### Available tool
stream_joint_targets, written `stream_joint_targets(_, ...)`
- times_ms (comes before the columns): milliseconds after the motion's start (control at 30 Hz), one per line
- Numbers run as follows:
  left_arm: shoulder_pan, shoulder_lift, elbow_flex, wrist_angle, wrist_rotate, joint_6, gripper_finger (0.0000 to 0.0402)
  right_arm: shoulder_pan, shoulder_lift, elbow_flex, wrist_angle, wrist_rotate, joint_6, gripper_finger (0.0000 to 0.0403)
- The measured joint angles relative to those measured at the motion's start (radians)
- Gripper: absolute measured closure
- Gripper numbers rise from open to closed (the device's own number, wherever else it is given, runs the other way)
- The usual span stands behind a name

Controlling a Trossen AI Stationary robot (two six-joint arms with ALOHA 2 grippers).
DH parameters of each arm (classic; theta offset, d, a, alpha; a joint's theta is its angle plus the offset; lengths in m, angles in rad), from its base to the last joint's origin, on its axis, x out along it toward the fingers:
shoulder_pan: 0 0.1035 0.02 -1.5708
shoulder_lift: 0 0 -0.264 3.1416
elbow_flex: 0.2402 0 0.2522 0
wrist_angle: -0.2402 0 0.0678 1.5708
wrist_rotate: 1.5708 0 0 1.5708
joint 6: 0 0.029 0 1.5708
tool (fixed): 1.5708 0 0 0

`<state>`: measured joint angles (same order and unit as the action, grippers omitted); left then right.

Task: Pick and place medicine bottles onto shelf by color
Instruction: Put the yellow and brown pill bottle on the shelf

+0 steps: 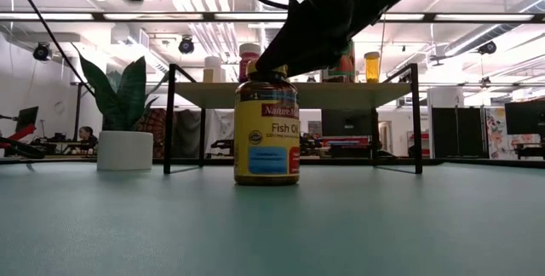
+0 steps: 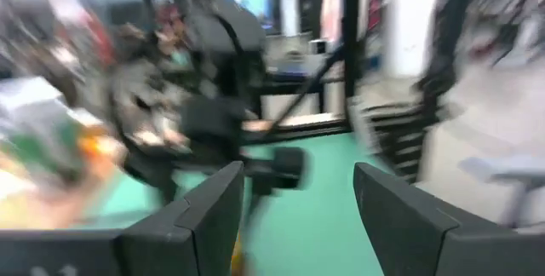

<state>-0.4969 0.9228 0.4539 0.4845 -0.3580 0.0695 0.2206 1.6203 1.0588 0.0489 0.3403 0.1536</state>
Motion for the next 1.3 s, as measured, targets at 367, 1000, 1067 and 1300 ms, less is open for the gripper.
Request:
stream_joint_targets(367, -0.047, 0.404, -0.111, 0.598, 0.032, -0.077, 0.0195, 0.027, 0.002, -0.013, -0.048, -0.003, -0.020, 0.0079)
stream_joint_targets(1000, -0.044, 0.482, -0.062, 0.727, -0.103, -0.053, 0.0195, 0.023, 0.005, -0.048, 0.121, 0.003, -0.062, 0.0203)
stream_joint_targets(1067, -0.044, 0.481, -0.061, 0.740, -0.123, -0.056, 0.0195, 0.023, 0.004, -0.048, 0.122, 0.002, -0.067, 0.0208)
stream_joint_targets(1300, -0.044, 0.481, -0.061, 0.765, -0.167, -0.049, 0.0195, 0.024, -0.011, -0.049, 0.110, -0.020, -0.110, 0.0208)
